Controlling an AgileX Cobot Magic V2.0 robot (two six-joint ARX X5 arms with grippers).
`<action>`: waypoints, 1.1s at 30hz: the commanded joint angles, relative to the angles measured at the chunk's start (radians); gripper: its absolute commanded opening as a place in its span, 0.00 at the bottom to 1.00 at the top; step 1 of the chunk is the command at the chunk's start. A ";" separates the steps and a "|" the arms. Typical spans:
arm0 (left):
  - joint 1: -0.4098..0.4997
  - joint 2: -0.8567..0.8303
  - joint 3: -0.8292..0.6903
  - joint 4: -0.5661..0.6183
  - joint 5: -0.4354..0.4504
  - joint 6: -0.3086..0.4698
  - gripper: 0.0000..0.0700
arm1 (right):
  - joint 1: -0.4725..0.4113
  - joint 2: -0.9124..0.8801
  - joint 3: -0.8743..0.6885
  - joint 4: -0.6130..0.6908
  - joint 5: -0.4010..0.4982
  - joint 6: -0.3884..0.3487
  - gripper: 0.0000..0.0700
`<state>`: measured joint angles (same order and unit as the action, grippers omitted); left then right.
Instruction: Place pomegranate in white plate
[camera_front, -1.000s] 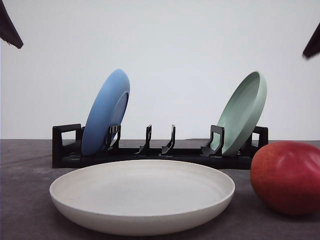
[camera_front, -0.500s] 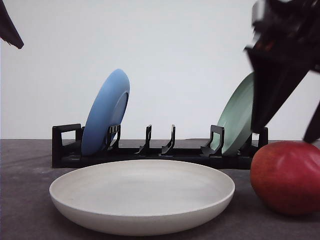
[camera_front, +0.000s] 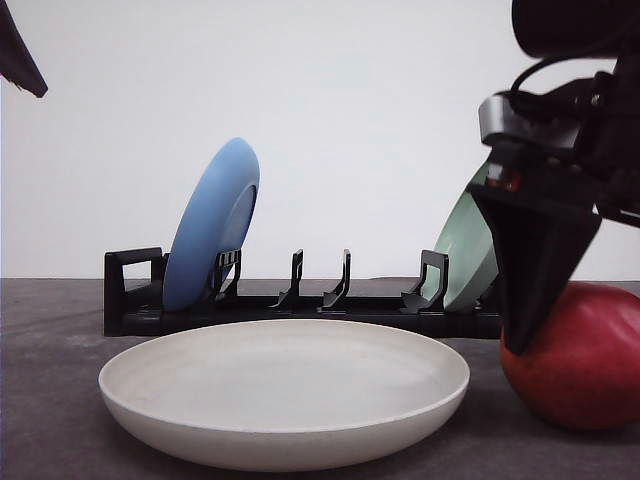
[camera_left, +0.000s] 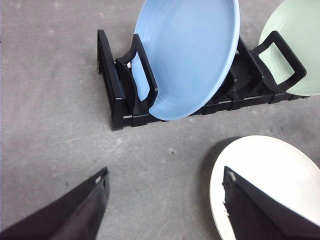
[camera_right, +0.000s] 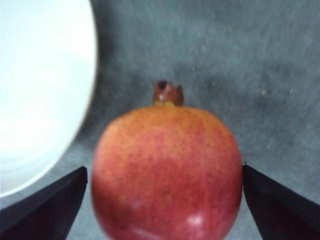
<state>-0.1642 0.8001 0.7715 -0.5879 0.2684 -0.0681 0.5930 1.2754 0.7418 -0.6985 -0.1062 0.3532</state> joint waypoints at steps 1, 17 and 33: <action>-0.003 0.009 0.018 0.011 0.005 0.004 0.62 | 0.007 0.017 0.017 -0.003 -0.001 0.012 0.80; -0.003 0.009 0.018 0.012 0.005 0.003 0.62 | 0.035 0.018 0.124 -0.018 -0.060 -0.120 0.77; -0.003 0.009 0.018 0.013 0.005 0.003 0.62 | 0.230 0.194 0.124 0.369 -0.109 -0.231 0.77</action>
<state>-0.1642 0.8001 0.7715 -0.5868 0.2681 -0.0681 0.8110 1.4471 0.8497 -0.3504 -0.2153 0.1485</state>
